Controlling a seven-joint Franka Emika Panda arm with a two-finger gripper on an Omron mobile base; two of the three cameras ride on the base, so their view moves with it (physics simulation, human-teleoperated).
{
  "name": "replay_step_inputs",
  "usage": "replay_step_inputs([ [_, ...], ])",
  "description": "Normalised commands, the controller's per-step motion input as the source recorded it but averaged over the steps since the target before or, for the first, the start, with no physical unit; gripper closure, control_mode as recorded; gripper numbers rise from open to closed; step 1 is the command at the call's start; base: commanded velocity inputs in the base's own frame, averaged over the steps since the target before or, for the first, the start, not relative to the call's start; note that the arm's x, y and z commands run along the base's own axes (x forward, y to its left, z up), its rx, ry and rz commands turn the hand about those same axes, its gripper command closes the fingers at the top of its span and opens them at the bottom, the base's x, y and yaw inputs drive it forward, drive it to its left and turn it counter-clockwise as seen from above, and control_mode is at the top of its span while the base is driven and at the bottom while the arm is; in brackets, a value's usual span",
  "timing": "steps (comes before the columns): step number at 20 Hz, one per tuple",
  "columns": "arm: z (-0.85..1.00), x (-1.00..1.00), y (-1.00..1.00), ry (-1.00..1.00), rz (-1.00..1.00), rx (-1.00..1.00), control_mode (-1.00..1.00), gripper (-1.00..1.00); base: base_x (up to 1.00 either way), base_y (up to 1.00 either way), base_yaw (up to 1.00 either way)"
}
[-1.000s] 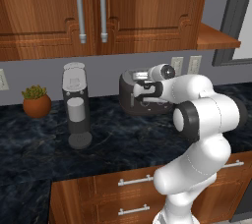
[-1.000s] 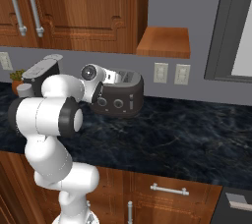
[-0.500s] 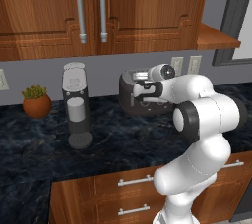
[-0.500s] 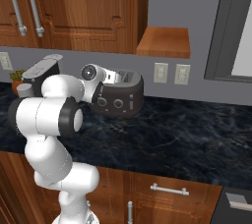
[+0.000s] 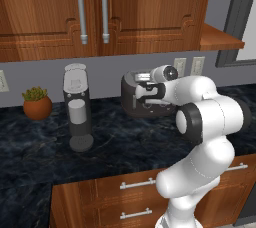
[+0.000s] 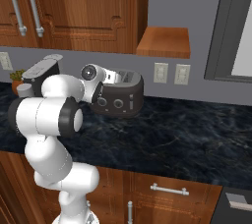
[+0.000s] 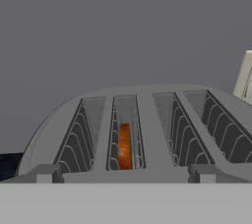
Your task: Start the toaster. Once the lever pops up, take the bread to the plate on the dining counter.
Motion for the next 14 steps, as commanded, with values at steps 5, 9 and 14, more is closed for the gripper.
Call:
replay_step_inputs([
  [5, 0.0, 0.0, 0.0, 0.0, 0.0, 0.0, -1.0, -1.0, 0.0, 0.0, 0.0],
  [9, 0.0, 0.0, 0.0, 0.0, 0.0, 0.0, -1.0, -1.0, 0.0, 0.0, 0.0],
  [14, 0.0, 0.0, 0.0, 0.0, 0.0, 0.0, -1.0, -1.0, 0.0, 0.0, 0.0],
])
